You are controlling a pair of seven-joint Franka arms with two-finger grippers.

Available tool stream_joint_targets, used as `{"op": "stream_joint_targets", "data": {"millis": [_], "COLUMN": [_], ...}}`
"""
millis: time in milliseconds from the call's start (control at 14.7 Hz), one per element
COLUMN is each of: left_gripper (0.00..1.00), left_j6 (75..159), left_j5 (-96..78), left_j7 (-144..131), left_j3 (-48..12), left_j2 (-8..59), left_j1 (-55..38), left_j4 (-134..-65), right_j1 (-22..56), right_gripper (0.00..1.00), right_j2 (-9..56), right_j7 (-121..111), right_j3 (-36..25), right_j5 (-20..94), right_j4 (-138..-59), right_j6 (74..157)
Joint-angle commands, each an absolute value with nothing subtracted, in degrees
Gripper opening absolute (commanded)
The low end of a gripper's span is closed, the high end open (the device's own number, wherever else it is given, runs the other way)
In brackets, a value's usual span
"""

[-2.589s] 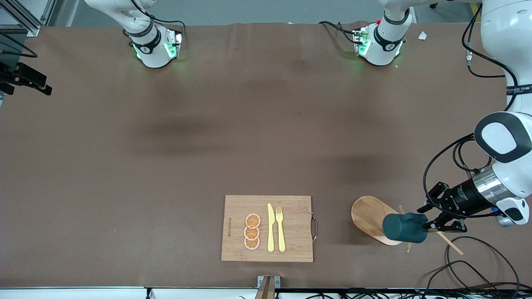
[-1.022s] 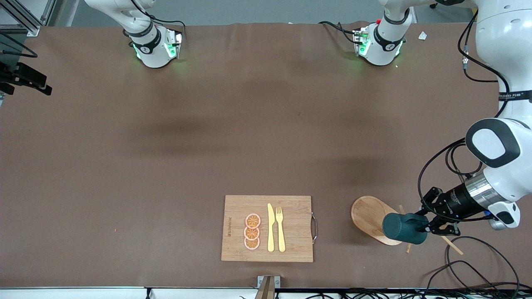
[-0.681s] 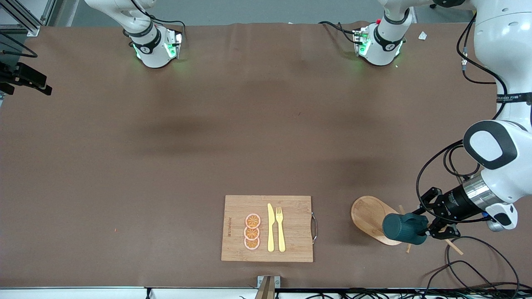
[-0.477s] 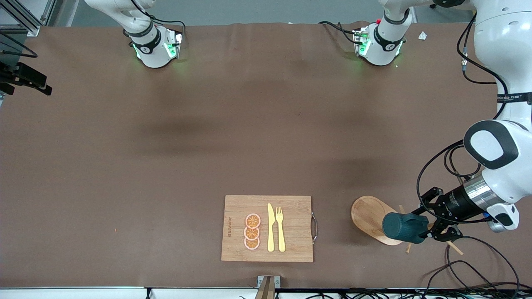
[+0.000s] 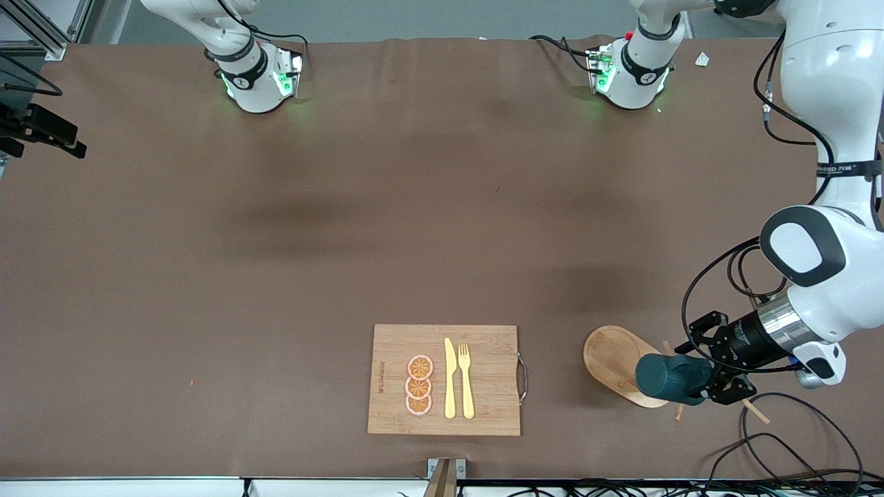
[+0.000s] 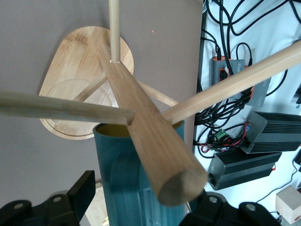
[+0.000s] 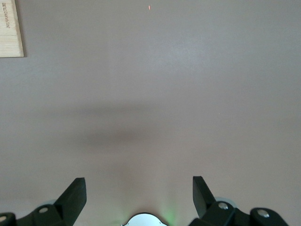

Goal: Transfer cup from left to right arm and place
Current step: 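Reach the left gripper to the teal mug on the wooden stand, then close the left gripper on the teal mug's body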

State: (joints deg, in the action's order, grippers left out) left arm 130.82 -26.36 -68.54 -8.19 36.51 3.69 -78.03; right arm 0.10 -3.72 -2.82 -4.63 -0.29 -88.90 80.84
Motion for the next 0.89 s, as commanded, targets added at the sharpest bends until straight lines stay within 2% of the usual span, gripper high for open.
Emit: {"op": "stream_joint_targets", "data": {"millis": [0, 341, 613, 817], "left_gripper": [0.87, 0.86, 0.73, 0.72], "left_j6": [131.8, 132.9, 133.0, 133.0], "left_j5": [-27.2, -27.1, -27.1, -27.1], "left_j7": [-67.6, -67.0, -66.9, -67.1], "left_j3": [-8.3, -8.2, -8.3, -8.3], "left_j2": [38.1, 38.9, 38.9, 38.5], "left_j1": [2.9, 2.4, 2.3, 2.3], "left_j4": [-76.0, -76.1, -76.1, -76.1], "right_j1": [-0.2, -0.2, -0.2, -0.2], "right_gripper": [1.00, 1.00, 1.00, 1.00], "right_j2": [-4.4, -4.3, -4.3, -4.4], "right_j7": [-2.8, -2.8, -2.8, -2.8], "right_j3": [-4.3, -4.3, -4.3, -4.3], "right_j5": [-0.5, -0.5, -0.5, -0.4], "right_j4": [-89.1, -89.1, -89.1, -89.1], "right_j6": [80.6, 80.6, 80.6, 80.6]}}
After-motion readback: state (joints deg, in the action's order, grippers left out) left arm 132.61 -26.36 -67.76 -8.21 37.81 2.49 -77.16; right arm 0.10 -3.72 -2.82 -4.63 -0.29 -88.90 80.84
